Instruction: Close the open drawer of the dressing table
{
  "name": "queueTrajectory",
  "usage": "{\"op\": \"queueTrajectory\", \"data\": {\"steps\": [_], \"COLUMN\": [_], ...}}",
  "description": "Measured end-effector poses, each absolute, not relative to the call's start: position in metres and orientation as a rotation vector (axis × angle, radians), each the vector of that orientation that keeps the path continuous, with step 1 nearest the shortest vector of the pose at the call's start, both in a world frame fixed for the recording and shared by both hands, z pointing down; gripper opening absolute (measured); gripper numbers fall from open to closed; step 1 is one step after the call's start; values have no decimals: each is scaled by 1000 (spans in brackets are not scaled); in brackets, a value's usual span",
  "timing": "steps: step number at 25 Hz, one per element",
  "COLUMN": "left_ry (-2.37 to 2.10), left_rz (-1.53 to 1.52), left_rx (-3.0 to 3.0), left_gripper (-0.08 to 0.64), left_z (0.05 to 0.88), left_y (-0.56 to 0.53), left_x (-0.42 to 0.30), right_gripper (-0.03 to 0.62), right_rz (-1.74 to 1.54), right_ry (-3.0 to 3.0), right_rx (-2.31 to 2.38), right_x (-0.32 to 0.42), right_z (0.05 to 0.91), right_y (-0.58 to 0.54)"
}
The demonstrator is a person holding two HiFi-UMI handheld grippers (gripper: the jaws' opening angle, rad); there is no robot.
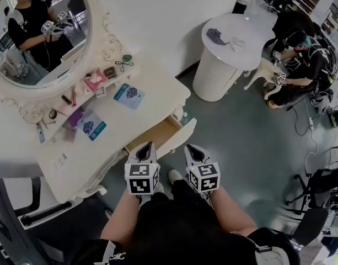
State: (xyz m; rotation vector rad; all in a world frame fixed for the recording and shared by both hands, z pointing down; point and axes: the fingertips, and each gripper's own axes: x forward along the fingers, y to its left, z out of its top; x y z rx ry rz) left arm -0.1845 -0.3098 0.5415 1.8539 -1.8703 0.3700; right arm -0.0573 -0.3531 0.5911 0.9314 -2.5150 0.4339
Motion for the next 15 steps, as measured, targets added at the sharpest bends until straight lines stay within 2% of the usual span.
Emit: {"op": "queueTrajectory", "data": {"steps": [3,6,15], "left_ry": [-1884,-1897,-1965], "left_rz": [386,403,419], "left_rx": [1780,1703,1538], "left_gripper": [6,6,6], "left_z": [555,565,579], "left_y": [-302,-294,-270], "left_x": [-188,-194,-213], "right_gripper": [26,88,155], "right_rz": [468,494,450], "right_ry": [-2439,-2358,-2155], "right_rx": [828,715,541], "right_x": [-57,-63,-84], "right_z": [634,678,778], "right_y": [-349,-343,-332]}}
